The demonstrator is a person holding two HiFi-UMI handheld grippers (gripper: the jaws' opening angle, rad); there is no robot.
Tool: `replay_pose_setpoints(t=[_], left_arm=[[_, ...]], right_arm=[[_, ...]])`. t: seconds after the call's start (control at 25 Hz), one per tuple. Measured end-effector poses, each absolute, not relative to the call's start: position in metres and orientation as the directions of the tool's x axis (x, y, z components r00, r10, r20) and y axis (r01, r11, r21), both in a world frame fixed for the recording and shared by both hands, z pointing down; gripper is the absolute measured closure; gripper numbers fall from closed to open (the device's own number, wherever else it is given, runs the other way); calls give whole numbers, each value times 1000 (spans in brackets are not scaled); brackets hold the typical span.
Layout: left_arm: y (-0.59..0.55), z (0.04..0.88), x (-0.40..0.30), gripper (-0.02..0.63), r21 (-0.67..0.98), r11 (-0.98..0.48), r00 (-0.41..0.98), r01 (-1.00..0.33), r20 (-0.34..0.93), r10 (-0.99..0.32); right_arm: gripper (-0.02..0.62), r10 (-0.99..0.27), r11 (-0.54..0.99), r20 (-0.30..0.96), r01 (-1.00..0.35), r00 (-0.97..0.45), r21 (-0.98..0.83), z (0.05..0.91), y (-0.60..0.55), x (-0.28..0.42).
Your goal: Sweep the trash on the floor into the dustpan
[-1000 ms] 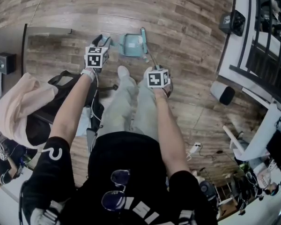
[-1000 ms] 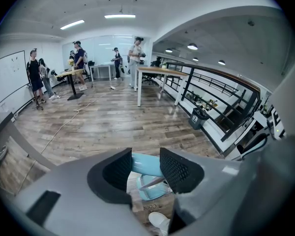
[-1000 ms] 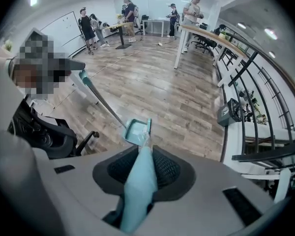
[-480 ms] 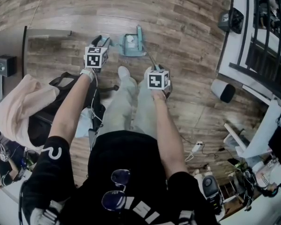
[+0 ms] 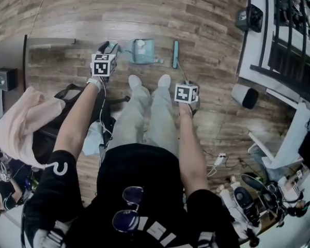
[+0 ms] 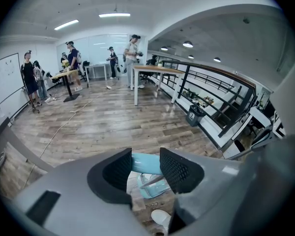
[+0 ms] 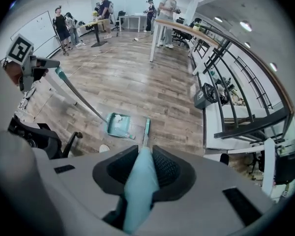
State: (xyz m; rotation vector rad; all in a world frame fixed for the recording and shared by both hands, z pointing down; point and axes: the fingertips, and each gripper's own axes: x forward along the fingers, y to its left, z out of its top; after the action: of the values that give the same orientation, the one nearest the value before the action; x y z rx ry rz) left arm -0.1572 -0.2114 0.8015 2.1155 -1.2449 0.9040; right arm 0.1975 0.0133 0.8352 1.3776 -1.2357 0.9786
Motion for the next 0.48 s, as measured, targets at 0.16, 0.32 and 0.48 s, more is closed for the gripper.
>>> replay_pose_setpoints(t=[0.16, 0.32, 0.48], left_arm=[[-212, 803, -158, 437, 100, -446, 357, -890, 761, -542], [-212, 801, -157, 437, 101, -449, 360, -888, 760, -541], [-212, 800, -155, 437, 99, -461, 363, -882, 766, -531]], right_arm=[[511, -175, -3, 978, -993, 114, 116, 839, 18, 181], [511, -170, -24, 984, -998, 54, 50, 838, 9, 146], [511, -182, -7, 983, -1000, -9, -10, 833, -9, 115]])
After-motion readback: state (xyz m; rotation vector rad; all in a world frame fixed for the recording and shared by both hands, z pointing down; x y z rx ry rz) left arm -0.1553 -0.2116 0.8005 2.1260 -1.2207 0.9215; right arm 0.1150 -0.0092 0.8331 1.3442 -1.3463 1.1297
